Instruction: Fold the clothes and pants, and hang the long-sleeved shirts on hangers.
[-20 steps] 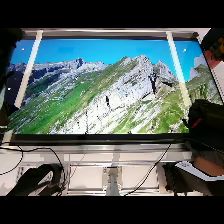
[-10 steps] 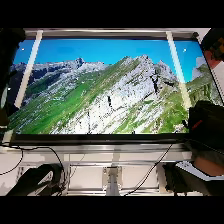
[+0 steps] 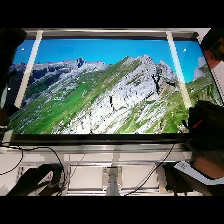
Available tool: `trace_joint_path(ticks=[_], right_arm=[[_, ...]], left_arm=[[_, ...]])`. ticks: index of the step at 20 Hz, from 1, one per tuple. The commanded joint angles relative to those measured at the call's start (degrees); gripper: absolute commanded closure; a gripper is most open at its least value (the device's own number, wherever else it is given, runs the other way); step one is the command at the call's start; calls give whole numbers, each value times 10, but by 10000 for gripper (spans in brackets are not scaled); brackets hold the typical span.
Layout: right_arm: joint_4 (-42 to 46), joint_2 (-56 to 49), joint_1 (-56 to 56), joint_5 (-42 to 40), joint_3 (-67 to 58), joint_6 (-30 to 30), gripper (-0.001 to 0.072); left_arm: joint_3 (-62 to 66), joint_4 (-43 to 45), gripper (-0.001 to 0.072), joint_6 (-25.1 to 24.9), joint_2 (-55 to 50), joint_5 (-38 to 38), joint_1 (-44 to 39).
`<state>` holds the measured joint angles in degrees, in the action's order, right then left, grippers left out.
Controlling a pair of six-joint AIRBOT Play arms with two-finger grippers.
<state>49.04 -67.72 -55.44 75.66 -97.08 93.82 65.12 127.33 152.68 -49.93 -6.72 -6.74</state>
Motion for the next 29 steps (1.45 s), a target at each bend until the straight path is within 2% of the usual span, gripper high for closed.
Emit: trace_joint_path(ticks=[1,6,11,29], right_arm=[[-130,-14,175,-13,-4,-50,705],[-99,-50,396,-31,-4,-55,706],[-61,-75,495,-33,-4,-63,703],[-61,-73,523,-33,-7,-63,702]], left_arm=[[0,0,690,-17,11,0,0],[0,0,689,-17,37,-5,1],[0,0,689,-16,40,-14,0],[0,0,689,-16,40,-15,0]])
